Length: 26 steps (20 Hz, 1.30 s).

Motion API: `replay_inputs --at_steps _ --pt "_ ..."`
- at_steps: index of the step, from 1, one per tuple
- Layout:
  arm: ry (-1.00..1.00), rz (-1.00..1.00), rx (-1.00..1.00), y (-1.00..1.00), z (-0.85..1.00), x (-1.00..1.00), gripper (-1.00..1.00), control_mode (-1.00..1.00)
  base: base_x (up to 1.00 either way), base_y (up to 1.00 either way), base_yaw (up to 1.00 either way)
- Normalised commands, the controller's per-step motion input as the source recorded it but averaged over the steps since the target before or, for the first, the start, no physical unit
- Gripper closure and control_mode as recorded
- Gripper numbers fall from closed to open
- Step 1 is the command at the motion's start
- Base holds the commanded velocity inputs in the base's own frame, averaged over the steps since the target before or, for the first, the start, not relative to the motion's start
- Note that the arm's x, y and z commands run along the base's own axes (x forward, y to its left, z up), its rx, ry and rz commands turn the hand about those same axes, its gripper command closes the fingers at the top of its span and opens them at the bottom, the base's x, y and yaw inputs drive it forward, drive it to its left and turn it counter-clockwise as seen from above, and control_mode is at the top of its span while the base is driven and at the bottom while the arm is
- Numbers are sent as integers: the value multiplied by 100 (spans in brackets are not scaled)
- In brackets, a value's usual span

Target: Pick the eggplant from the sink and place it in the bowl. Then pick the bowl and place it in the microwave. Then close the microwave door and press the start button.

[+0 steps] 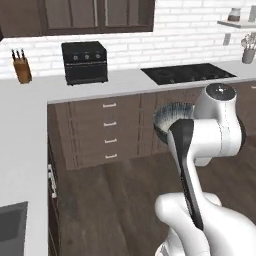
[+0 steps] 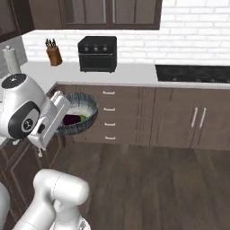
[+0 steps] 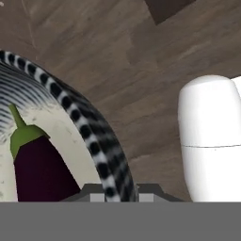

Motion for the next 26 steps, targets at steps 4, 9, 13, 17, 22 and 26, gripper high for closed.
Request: replay_inputs --at_steps 4,9,13,17,22,26 --pt "0 0 0 0 0 0 100 100 1 -31 -74" --pt "0 0 0 0 0 0 100 100 6 -49 -69" --pt "0 0 0 0 0 0 100 100 5 -44 -69" --pt "0 0 0 0 0 0 100 100 5 -42 -68" --pt "0 0 0 0 0 0 100 100 2 -43 -69" --pt "0 0 0 0 0 0 100 100 0 -43 -71"
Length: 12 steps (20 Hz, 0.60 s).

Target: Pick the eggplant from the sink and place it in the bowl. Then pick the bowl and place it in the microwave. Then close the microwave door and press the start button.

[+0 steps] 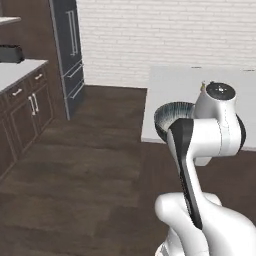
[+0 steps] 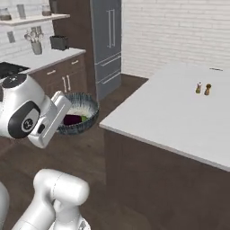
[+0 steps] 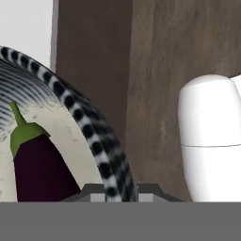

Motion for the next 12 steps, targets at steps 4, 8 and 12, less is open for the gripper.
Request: replay_inputs --at_steps 4,8,12 --pt "0 0 0 0 0 0 100 100 0 -44 -72" --pt "0 0 0 0 0 0 100 100 1 -44 -71" --pt "0 0 0 0 0 0 100 100 4 -42 -70"
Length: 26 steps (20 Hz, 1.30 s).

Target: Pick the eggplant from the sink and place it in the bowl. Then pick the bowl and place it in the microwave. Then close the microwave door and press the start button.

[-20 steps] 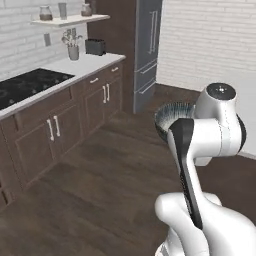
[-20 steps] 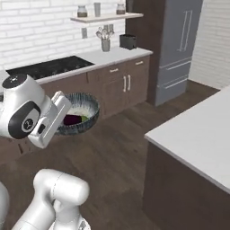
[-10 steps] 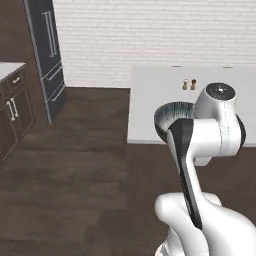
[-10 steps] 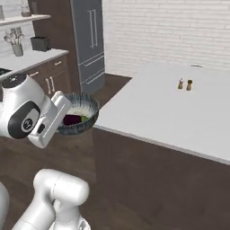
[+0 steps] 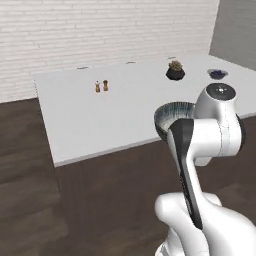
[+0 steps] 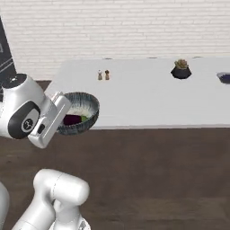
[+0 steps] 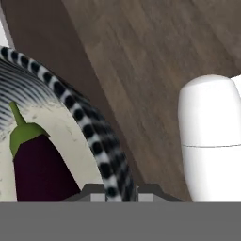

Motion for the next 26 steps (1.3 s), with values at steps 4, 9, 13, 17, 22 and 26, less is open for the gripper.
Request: replay_inputs --at_steps 4,9,13,17,22,26 --pt "0 0 0 0 0 0 100 100 10 -42 -69" --pt "0 0 0 0 0 0 100 100 15 -40 -68" --pt "0 0 0 0 0 0 100 100 24 -30 -68" --pt "0 0 0 0 0 0 100 100 29 -25 -66" --pt "0 0 0 0 0 0 100 100 40 -18 -63" --pt "0 0 0 0 0 0 100 100 77 1 -57"
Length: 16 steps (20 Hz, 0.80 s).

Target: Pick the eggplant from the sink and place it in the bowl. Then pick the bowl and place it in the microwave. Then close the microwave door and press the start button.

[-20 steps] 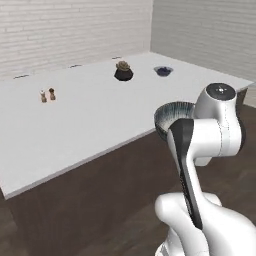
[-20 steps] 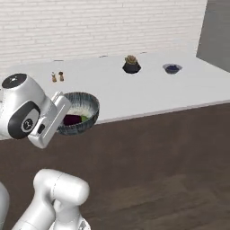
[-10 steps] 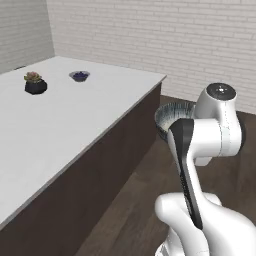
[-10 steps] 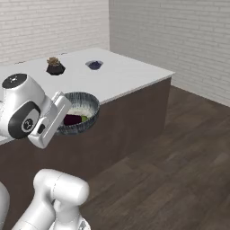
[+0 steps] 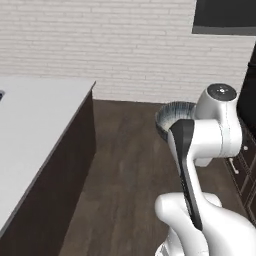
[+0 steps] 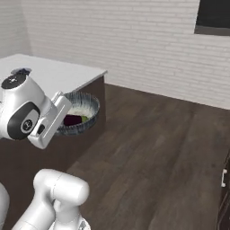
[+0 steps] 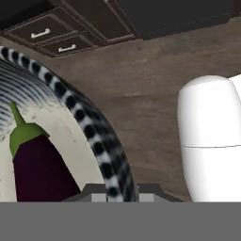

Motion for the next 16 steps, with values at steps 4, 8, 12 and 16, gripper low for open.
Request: replay_inputs --at_steps 4,8,12,16 --pt "0 0 0 0 0 0 100 100 99 24 -49" --pt "0 0 0 0 0 0 100 100 100 26 -48" --pt "0 0 0 0 0 0 100 100 89 11 -57" --pt "0 0 0 0 0 0 100 100 82 17 -62"
